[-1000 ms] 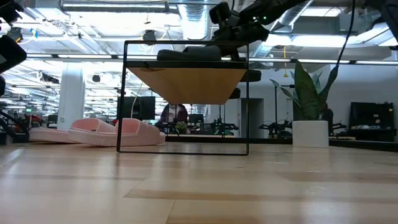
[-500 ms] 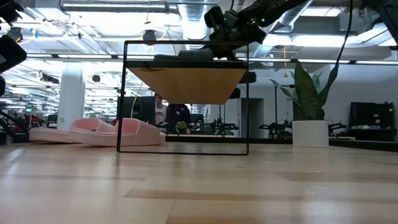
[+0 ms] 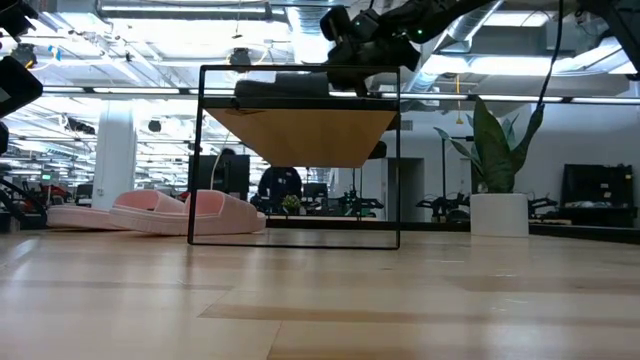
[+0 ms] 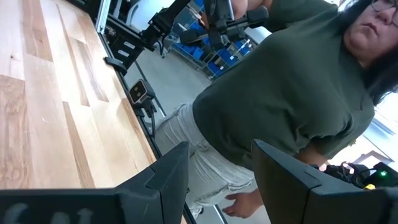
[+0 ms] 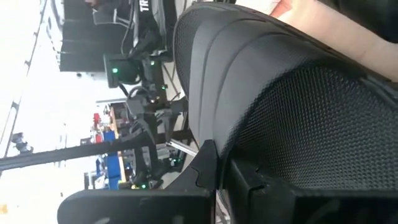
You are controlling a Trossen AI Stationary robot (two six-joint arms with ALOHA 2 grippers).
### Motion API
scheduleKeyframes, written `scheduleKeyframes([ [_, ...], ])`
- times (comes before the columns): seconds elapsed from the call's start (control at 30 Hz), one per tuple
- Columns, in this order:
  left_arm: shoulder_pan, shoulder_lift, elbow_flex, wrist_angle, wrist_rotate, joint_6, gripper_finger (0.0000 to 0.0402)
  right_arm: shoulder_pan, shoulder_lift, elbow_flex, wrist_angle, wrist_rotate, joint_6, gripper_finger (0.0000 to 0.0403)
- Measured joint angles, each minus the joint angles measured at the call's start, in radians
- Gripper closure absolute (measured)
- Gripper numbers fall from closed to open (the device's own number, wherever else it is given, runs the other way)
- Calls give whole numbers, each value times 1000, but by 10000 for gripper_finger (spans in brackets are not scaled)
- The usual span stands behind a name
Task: Pick and place slides into the shelf
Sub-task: Put the black slide on the shelf
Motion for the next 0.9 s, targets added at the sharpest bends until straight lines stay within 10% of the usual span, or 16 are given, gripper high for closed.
scheduleKeyframes([
  [0.9, 0, 0, 0, 0, 0, 0, 239, 44, 29, -3, -6, 111, 18, 402],
])
